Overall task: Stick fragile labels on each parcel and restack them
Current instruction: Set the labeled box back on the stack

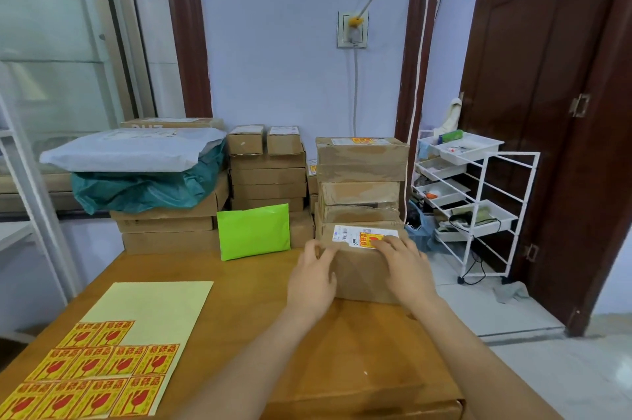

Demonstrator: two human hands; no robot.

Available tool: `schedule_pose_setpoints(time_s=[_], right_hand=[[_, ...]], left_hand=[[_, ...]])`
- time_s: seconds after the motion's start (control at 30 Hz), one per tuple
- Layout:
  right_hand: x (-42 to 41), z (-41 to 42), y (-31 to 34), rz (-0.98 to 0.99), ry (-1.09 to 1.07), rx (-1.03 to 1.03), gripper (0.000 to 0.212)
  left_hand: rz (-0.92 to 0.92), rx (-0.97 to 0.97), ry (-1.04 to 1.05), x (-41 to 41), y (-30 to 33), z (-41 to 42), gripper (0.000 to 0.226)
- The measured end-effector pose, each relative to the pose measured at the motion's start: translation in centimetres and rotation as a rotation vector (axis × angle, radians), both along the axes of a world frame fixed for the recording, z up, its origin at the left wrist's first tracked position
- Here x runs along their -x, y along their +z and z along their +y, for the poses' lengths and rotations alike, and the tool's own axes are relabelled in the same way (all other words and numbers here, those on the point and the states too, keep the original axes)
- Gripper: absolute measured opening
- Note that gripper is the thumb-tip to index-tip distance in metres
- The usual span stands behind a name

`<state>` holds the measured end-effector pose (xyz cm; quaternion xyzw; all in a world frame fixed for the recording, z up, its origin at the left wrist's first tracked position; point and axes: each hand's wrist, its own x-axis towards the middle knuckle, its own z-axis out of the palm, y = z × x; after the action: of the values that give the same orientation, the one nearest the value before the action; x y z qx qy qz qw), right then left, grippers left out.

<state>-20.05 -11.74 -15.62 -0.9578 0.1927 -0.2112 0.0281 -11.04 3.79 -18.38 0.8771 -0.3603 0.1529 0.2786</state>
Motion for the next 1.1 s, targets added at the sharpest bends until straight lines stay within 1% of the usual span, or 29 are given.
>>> schedule_pose_setpoints(time_s=[0.13, 0.3, 0.43, 0.53, 0.67, 0.77, 0.93, 1.1], right_hand=[[-1.1, -1.4, -0.5, -0.047, 0.024, 0.000, 0.061], [-2.3, -2.6, 0.0, -0.010, -0.007, -0.019, 0.057], [-2.8, -3.1, 0.2, 0.020, 0.003, -0.016, 0.056], [-2.8, -3.0, 0.2, 0.031, -0.002, -0.011, 0.055], [-3.1, -1.7, 0.3, -0.031, 0.014, 0.001, 0.043], [-3.7, 0.2, 0.5, -0.111, 0.098, 0.022, 0.037], [-5.5, 4.7, 1.0, -0.142, 0.286, 0.041, 0.029], [-7.9, 8.6, 0.8, -0.087, 0.424, -0.020, 0.034]], left_hand=[[-0.026, -0.089, 0.050, 0.3, 0.2, -0.9, 0.056], [-0.036, -0.166, 0.049, 0.4, 0.5, -1.9, 0.062], [-0.010, -0.168, 0.014, -0.2, 0.3, -2.1, 0.064], [0.019, -0.149, -0.035, -0.9, 0.5, -1.7, 0.061], [0.048, -0.122, -0.049, -1.9, 0.5, -0.2, 0.060], [0.067, -0.138, -0.042, -2.4, 0.0, 1.5, 0.061], [0.133, -0.159, 0.038, -4.0, -0.5, 5.0, 0.059], [0.163, -0.124, 0.124, -6.0, -0.5, 8.2, 0.051]])
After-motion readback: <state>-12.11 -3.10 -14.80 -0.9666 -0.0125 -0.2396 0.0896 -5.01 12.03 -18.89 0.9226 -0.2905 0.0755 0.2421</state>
